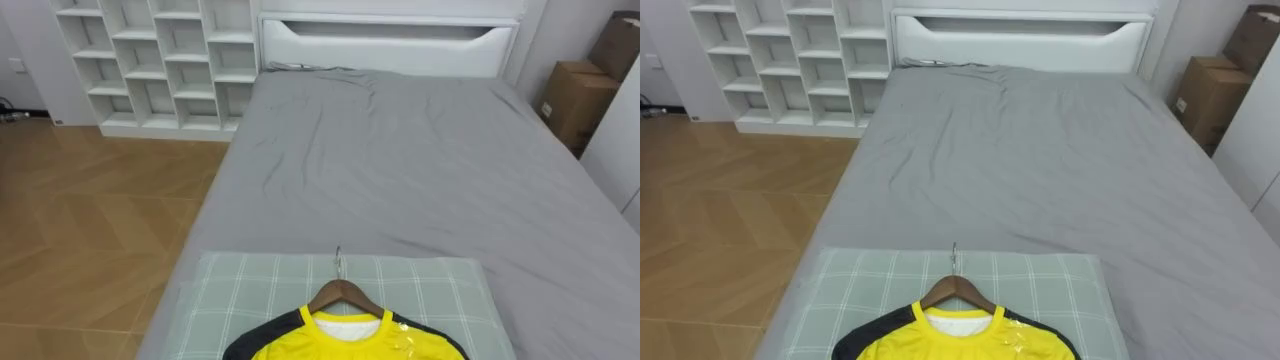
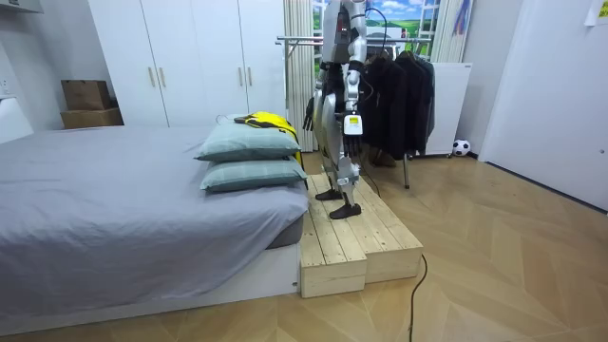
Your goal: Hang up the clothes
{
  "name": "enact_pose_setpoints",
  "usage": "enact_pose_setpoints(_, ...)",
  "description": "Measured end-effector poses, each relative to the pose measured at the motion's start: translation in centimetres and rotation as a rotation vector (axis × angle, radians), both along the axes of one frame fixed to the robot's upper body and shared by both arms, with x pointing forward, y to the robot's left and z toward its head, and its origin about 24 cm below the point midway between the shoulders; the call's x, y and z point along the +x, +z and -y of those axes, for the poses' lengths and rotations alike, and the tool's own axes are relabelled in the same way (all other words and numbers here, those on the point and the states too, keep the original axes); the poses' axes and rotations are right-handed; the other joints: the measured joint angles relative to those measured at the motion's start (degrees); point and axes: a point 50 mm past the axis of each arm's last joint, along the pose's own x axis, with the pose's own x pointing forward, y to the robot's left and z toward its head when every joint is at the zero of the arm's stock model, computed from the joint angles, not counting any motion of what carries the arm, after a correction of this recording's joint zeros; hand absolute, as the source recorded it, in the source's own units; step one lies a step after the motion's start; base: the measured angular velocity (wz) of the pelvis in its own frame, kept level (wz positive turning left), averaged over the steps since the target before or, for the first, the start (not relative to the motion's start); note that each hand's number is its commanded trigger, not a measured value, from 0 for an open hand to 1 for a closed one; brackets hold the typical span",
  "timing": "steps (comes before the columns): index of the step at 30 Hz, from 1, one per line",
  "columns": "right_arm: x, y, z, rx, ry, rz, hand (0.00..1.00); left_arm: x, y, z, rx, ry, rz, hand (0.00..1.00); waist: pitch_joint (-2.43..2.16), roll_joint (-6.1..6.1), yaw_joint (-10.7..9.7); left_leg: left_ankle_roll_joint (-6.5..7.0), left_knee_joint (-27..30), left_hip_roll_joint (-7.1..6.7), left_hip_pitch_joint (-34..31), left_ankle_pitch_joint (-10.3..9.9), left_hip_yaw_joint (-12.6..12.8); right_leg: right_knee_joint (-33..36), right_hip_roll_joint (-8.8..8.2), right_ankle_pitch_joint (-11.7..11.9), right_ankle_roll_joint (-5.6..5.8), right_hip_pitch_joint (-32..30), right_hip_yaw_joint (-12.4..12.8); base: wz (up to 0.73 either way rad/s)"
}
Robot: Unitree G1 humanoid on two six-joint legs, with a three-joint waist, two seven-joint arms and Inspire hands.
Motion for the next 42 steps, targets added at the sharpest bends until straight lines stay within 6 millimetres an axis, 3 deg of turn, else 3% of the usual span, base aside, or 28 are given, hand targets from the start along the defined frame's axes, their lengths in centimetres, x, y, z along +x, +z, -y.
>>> enact_pose_setpoints(18,0.61,0.08,-0.02,-0.021,0.020,0.024,0.00,0.82,0.23,-0.19,0.073,-0.008,0.066,0.00,-0.11,0.04,0.0,0.00,-0.4,0.00,-0.1,0.0,0.1,0.0,-0.02,0.0,0.01,0.1,0.0,0.00)
enact_pose_setpoints(42,0.91,0.13,0.03,-0.035,0.066,0.043,0.00,0.40,0.10,0.08,0.041,0.003,0.071,0.00,0.00,-0.40,-0.2,0.00,-0.5,-0.04,-0.2,0.0,0.1,0.0,-0.12,0.0,0.04,0.1,-0.2,0.00)
